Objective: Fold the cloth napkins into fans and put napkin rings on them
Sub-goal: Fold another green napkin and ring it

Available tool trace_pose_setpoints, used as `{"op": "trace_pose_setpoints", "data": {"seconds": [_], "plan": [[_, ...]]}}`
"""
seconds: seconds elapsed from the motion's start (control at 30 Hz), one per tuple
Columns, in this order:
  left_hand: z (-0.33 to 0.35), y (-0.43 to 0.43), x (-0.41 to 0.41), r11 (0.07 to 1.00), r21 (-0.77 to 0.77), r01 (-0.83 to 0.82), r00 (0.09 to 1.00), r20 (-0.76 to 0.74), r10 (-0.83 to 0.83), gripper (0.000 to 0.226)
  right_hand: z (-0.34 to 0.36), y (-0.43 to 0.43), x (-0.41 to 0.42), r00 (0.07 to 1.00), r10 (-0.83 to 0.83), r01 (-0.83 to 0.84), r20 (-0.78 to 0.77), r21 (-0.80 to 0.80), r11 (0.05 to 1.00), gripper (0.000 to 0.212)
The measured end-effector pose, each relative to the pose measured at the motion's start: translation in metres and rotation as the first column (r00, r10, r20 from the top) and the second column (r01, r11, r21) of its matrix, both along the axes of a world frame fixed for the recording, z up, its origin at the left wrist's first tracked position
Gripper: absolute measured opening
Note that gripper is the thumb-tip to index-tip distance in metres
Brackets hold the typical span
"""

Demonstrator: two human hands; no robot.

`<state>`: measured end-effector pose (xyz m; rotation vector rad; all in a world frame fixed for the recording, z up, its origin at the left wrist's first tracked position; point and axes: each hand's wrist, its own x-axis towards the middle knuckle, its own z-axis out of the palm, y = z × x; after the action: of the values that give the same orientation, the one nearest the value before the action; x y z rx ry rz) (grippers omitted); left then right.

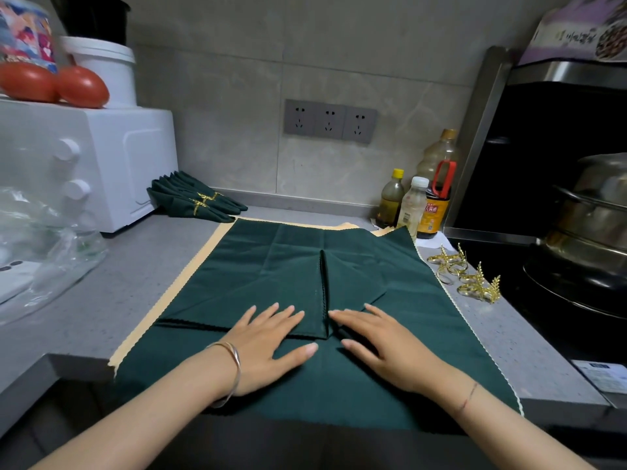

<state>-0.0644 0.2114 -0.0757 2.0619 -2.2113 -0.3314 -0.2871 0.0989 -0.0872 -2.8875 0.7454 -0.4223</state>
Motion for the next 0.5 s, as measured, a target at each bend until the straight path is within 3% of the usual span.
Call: {"op": "trace_pose_setpoints", "data": {"seconds": [0.27, 0.4, 0.5], "plan": [[-0.008, -0.008, -0.005, 0.999, 0.02, 0.03, 0.999, 0.013, -0.03, 0.112, -0.002, 0.014, 0.022, 0.989, 0.018, 0.006, 0.15, -0.157, 0.988, 0.039], [-0.007, -0.01, -0.004, 1.0, 0.014, 0.023, 1.0, -0.02, -0.023, 0.108, -0.003, 0.012, 0.038, 0.983, 0.032, 0.029, 0.182, -0.321, 0.947, 0.021], [-0.004, -0.012, -0.001, 0.999, 0.03, 0.039, 0.998, -0.056, -0.037, 0.106, -0.006, 0.006, 0.048, 0.984, 0.036, 0.042, 0.173, -0.425, 0.904, 0.019]]}}
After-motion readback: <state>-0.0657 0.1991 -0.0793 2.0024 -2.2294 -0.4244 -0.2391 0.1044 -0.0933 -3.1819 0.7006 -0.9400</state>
